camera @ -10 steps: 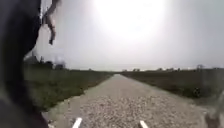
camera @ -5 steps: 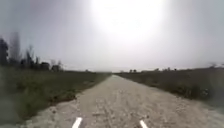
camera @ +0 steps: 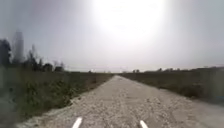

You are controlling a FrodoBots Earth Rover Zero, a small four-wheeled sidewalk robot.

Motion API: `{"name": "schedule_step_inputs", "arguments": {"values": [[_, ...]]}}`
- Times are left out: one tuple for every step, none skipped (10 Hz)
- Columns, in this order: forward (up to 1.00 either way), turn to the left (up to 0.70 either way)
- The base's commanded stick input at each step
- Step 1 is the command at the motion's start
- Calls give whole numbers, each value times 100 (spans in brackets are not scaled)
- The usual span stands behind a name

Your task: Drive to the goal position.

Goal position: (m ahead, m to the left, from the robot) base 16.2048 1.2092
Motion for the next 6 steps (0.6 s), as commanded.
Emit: {"name": "schedule_step_inputs", "arguments": {"values": [[70, -35], [70, -21], [70, 0], [70, 0], [70, 0], [70, 0]]}}
